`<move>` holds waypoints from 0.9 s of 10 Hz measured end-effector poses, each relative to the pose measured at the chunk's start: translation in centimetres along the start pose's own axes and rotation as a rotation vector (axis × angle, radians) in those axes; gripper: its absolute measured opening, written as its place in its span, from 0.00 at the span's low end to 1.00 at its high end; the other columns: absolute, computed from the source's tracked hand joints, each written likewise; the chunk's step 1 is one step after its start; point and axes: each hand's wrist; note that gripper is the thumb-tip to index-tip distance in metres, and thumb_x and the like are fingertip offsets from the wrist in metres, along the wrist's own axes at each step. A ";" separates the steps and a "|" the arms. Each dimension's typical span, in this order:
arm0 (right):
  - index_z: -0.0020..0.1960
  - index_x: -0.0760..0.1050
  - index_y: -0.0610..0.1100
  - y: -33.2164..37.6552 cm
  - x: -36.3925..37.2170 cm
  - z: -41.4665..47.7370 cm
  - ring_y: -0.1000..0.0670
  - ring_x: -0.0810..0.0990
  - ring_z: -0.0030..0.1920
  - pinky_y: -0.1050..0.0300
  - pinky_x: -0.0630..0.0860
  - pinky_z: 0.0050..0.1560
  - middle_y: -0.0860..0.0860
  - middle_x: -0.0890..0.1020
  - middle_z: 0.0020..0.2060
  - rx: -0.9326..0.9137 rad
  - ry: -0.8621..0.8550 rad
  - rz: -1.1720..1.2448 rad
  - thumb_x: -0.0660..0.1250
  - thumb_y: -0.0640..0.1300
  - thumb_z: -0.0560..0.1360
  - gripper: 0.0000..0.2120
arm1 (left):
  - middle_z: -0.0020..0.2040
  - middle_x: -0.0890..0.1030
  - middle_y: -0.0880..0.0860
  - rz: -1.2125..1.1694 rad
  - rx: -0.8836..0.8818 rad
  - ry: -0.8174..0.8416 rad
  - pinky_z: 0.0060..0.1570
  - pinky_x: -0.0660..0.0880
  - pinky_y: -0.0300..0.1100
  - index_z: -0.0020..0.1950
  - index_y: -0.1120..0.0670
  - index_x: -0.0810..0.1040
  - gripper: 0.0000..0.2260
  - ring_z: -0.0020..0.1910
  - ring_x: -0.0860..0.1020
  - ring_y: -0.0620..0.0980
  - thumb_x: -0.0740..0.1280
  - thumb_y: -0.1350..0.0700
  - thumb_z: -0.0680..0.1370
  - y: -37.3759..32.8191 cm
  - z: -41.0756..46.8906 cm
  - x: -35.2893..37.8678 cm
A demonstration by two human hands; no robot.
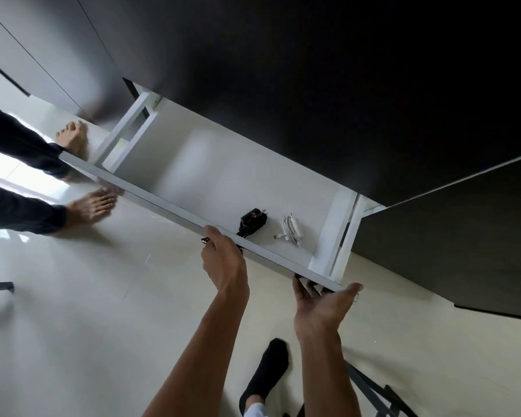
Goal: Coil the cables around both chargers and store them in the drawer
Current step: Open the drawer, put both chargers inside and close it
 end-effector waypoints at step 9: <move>0.80 0.58 0.44 12.7 6.4 -4.5 0.44 0.67 0.76 0.48 0.62 0.77 0.44 0.65 0.78 -0.089 0.310 -0.577 0.45 0.71 0.79 0.41 | 0.82 0.56 0.60 1.251 0.661 0.656 0.80 0.56 0.52 0.83 0.57 0.52 0.29 0.81 0.56 0.60 0.50 0.43 0.86 -4.1 -6.3 4.1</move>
Point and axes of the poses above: each hand's wrist, its own z-axis towards the middle knuckle, its own x-axis out of the palm, y = z × x
